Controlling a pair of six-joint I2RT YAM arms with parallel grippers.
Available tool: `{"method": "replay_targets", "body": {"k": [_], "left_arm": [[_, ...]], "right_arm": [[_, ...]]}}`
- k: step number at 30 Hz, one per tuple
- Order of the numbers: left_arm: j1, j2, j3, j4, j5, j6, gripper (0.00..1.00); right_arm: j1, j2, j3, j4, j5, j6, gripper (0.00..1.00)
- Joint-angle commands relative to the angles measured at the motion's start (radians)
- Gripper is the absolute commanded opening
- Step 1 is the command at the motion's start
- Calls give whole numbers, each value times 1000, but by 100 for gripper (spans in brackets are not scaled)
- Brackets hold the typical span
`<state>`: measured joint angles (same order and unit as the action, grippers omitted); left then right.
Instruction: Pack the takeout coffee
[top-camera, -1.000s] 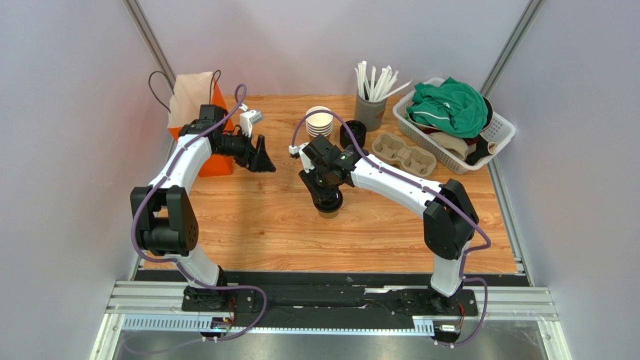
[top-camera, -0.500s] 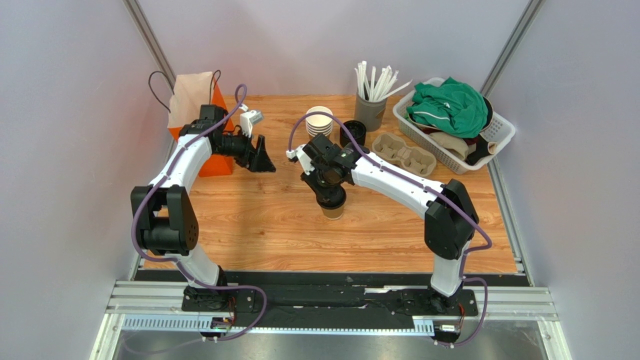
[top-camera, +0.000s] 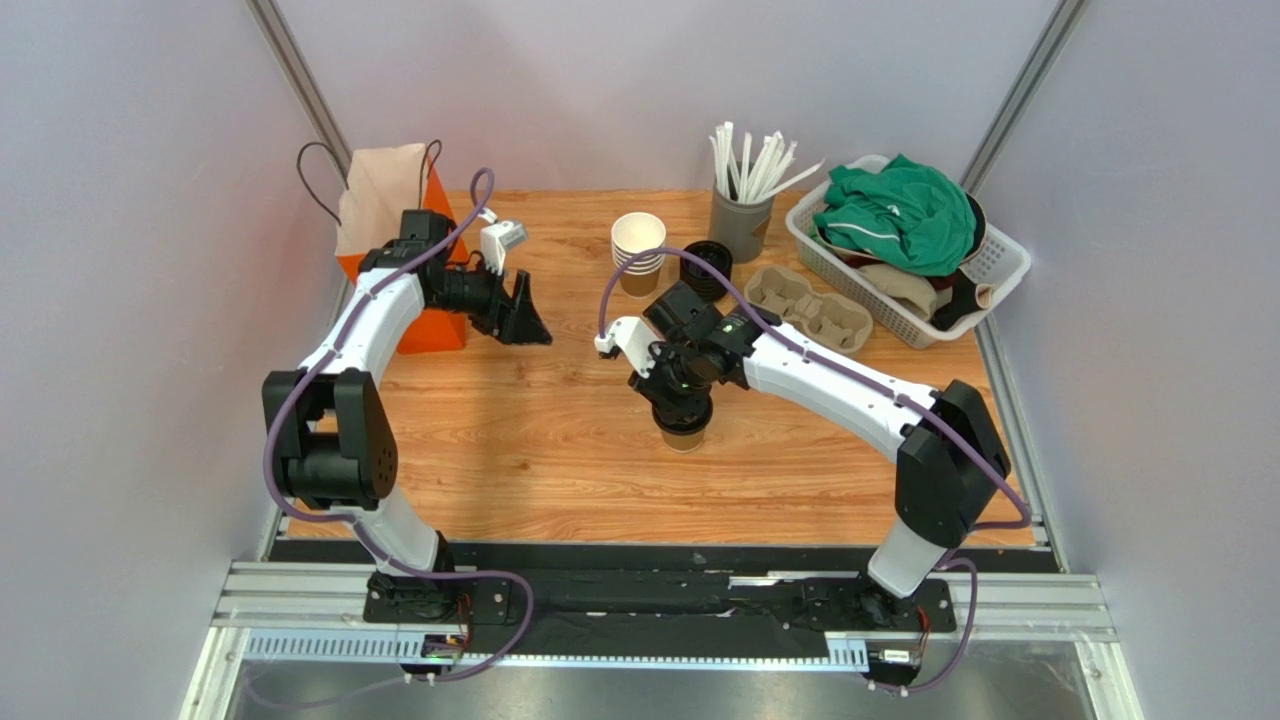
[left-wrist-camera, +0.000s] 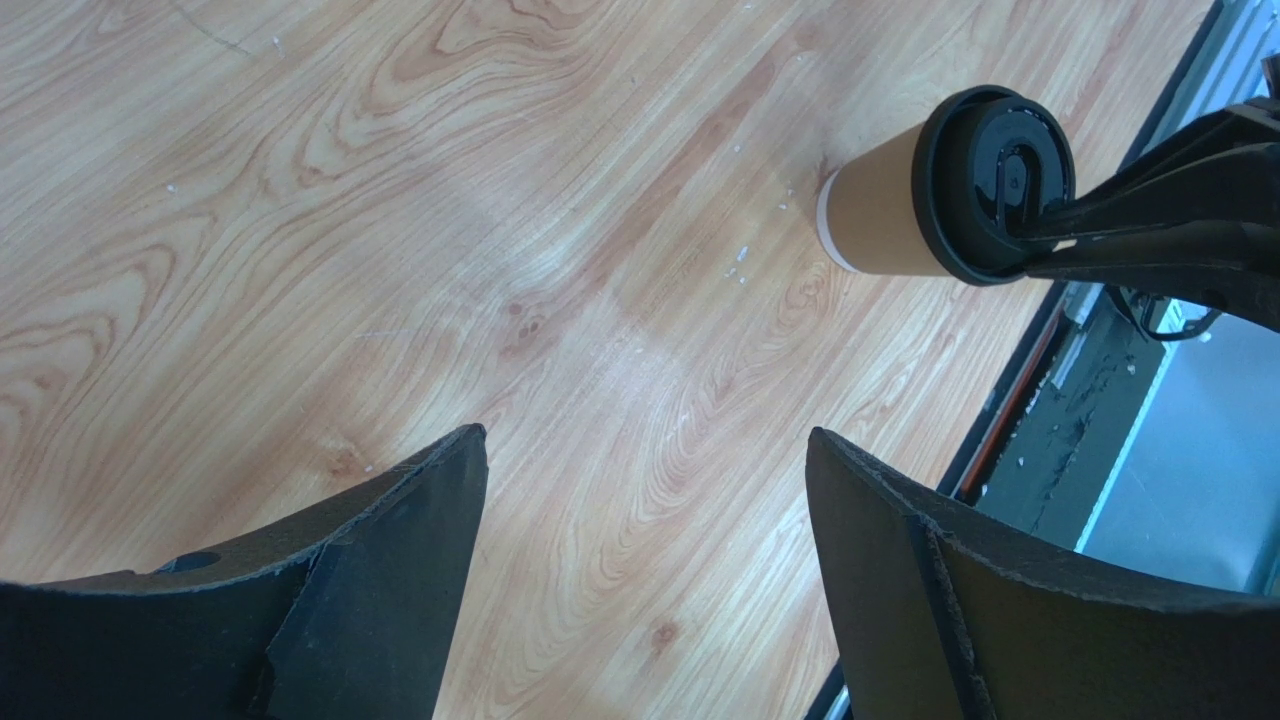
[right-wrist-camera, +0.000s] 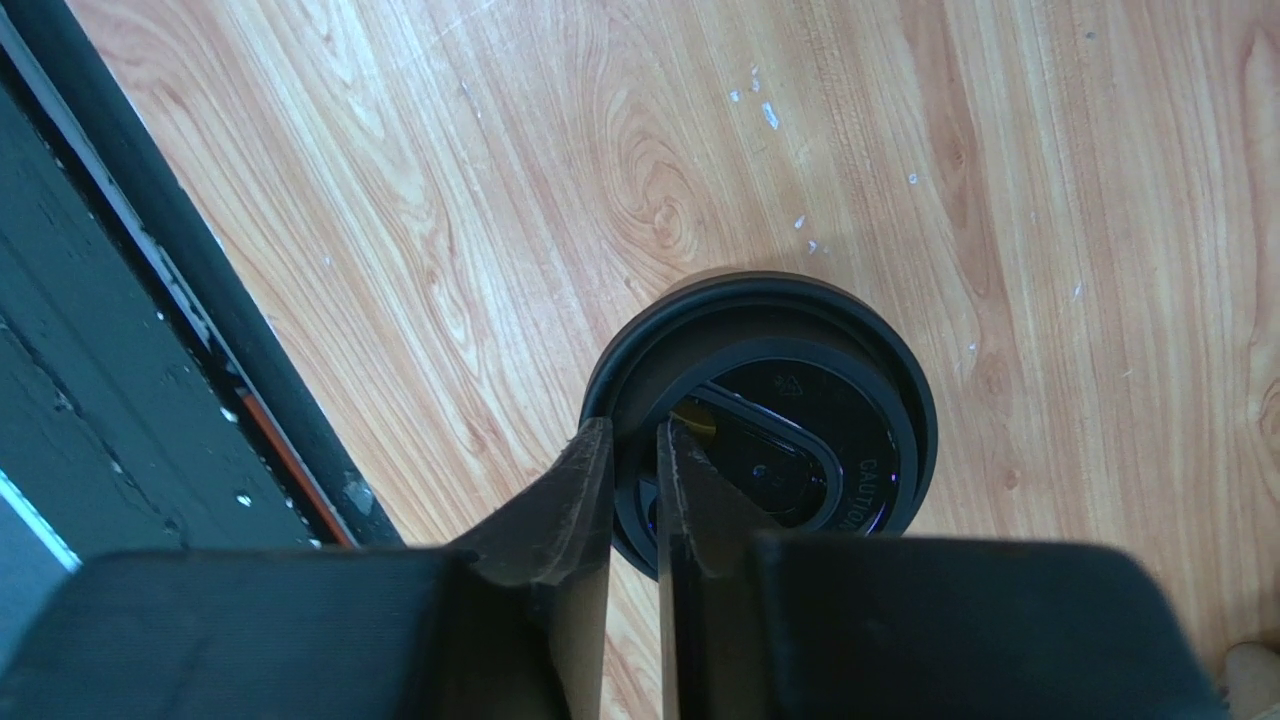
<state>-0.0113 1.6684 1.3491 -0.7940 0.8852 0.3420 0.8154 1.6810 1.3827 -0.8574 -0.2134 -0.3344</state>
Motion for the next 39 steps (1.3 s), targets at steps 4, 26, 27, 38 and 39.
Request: {"method": "replay_targets", "body": {"k": [4, 26, 27, 38, 39], "left_arm": [[5, 4, -4, 18, 32, -3, 86], [5, 10, -4, 16, 32, 0, 87], [5, 10, -4, 16, 32, 2, 86], [5, 17, -4, 15, 31, -1, 86], [5, 16, -4, 15, 32, -1, 86]], "right_arm": [[-15, -79, -85, 90, -23, -138, 30], [-25, -41, -1, 58, 28, 153, 36], [-25, -43, -2, 58, 32, 156, 36], [-27, -43, -27, 35, 46, 153, 36], [-25, -38, -28, 37, 37, 155, 36]]}}
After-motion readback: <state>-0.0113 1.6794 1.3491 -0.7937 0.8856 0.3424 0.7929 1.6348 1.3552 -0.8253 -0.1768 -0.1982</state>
